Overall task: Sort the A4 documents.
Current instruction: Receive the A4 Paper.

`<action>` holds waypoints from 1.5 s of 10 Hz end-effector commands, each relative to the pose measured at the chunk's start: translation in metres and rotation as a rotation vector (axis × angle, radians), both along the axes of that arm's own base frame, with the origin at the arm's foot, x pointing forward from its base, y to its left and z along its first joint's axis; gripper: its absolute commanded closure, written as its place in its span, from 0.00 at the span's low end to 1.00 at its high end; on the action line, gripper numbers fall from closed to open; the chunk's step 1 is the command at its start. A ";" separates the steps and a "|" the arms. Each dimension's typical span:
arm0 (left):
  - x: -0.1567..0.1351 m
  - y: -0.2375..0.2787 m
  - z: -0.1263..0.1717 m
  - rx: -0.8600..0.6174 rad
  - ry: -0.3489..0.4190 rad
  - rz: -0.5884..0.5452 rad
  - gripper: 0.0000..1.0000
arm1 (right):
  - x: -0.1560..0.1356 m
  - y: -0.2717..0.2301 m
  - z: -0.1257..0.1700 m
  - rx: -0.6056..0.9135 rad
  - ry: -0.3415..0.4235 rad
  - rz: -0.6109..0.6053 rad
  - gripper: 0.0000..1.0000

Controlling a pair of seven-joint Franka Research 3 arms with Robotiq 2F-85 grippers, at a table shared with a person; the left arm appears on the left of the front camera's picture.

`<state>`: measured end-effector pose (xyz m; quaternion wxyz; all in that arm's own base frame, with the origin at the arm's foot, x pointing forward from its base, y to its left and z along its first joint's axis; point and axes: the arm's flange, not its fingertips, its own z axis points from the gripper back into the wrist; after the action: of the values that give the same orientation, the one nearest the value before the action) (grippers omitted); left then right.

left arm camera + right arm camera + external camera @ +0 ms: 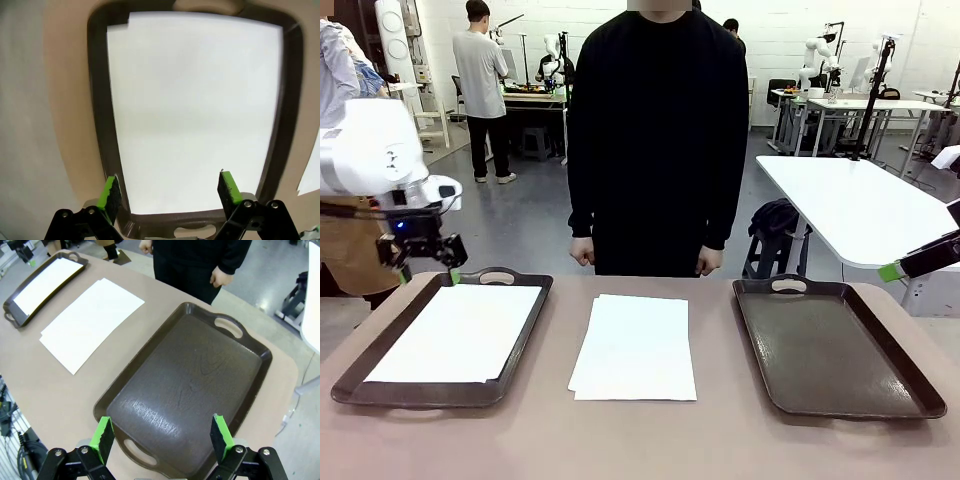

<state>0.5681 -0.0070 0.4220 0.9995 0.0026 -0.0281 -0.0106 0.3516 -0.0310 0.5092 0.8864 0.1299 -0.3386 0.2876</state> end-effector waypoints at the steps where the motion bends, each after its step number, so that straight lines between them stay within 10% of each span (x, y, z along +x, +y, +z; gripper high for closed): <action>1: -0.033 -0.032 0.046 0.072 -0.222 -0.089 0.00 | 0.001 0.000 -0.002 0.018 0.005 0.009 0.00; 4: -0.088 -0.054 0.087 0.000 -0.415 -0.240 0.00 | 0.001 0.000 -0.002 0.018 0.005 0.009 0.00; 10: -0.168 -0.046 0.109 -0.247 -0.466 -0.826 0.00 | 0.001 0.000 -0.002 0.018 0.005 0.009 0.00; 15: -0.178 0.005 0.105 -0.500 -0.587 -0.724 0.00 | 0.001 0.000 -0.002 0.018 0.005 0.009 0.00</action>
<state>0.3843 -0.0047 0.5371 0.8617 -0.2111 -0.2969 -0.3532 0.3515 -0.0312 0.5092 0.8866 0.1298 -0.3385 0.2874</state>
